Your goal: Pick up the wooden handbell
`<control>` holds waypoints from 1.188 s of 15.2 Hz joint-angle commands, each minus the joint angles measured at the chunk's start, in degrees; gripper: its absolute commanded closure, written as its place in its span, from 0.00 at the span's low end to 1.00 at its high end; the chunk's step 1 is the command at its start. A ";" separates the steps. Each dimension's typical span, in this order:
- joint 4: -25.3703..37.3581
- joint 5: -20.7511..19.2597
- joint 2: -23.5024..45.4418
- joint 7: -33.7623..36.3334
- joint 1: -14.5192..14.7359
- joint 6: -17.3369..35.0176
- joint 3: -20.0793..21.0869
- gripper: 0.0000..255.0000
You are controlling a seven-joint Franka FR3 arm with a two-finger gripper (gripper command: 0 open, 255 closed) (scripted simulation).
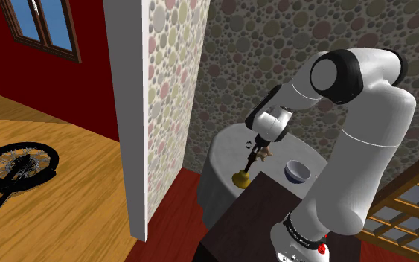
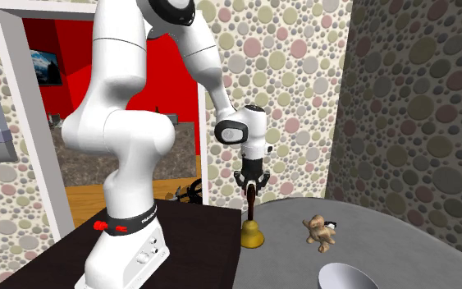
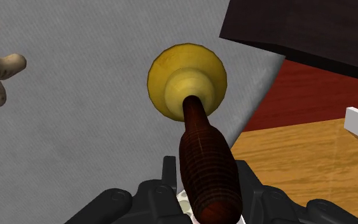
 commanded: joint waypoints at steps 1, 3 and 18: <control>-0.01 0.09 0.07 -0.07 -0.04 -0.02 0.07 1.00; -0.04 0.02 0.03 -0.05 -0.03 -0.02 0.02 1.00; -3.74 -37.42 -16.55 28.08 8.49 -4.03 -15.08 1.00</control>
